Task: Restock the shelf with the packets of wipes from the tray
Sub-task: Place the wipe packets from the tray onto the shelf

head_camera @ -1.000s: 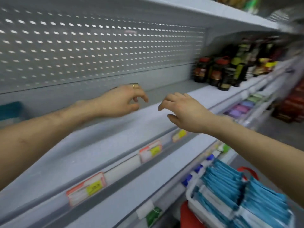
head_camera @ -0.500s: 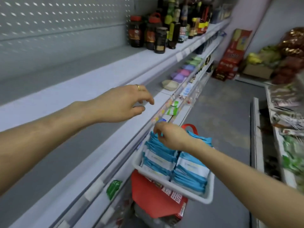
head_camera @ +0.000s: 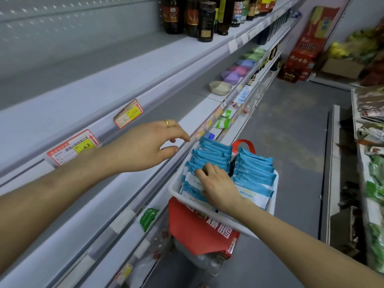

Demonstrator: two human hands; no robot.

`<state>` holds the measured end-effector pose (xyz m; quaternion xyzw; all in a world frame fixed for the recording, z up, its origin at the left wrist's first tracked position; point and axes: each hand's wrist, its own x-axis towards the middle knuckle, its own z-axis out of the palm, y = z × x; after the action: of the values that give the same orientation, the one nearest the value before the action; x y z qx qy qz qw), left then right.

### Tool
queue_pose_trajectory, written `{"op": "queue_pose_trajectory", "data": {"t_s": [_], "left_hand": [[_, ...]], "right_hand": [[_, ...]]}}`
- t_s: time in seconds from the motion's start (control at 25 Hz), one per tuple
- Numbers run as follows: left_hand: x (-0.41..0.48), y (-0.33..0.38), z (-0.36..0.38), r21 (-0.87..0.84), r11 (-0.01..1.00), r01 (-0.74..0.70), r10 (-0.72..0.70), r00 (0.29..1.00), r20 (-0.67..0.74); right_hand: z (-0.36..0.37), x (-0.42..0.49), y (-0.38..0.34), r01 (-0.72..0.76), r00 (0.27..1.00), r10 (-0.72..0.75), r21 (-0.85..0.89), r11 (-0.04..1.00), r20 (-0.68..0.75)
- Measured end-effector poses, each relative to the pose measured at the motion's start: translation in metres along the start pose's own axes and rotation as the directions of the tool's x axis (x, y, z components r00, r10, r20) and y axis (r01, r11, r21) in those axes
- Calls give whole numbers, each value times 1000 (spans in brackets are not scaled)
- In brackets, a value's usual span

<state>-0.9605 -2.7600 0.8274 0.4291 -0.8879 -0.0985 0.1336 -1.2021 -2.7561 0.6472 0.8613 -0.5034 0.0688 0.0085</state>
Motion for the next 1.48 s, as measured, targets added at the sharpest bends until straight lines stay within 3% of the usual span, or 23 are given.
{"op": "queue_pose_trajectory", "data": {"t_s": [0.2, 0.36, 0.56, 0.76, 1.0, 1.28, 1.48], "left_hand": [[-10, -3, 9, -1, 1000, 16, -16, 1000, 11], [-10, -6, 21, -37, 999, 19, -18, 999, 35], [0, -13, 46, -14, 1000, 22, -20, 992, 124], [18, -21, 95, 73, 997, 16, -33, 972, 232], [39, -18, 157, 119, 980, -162, 107, 921, 374], [41, -24, 182, 3, 985, -174, 159, 908, 388], [42, -27, 185, 42, 967, -253, 217, 895, 389]], "right_hand": [[1, -5, -5, 68, 997, -67, -57, 996, 25], [-2, -10, -9, 89, 994, -89, -7, 996, 69], [-12, -15, 5, 20, 992, -41, 168, 986, 122], [-53, -42, 51, -75, 996, 61, 229, 971, 68], [-86, -86, 86, -223, 975, 215, 241, 945, 56], [-80, -115, 92, -282, 959, 274, 273, 920, 70], [-75, -113, 91, -286, 958, 273, 284, 915, 84]]}}
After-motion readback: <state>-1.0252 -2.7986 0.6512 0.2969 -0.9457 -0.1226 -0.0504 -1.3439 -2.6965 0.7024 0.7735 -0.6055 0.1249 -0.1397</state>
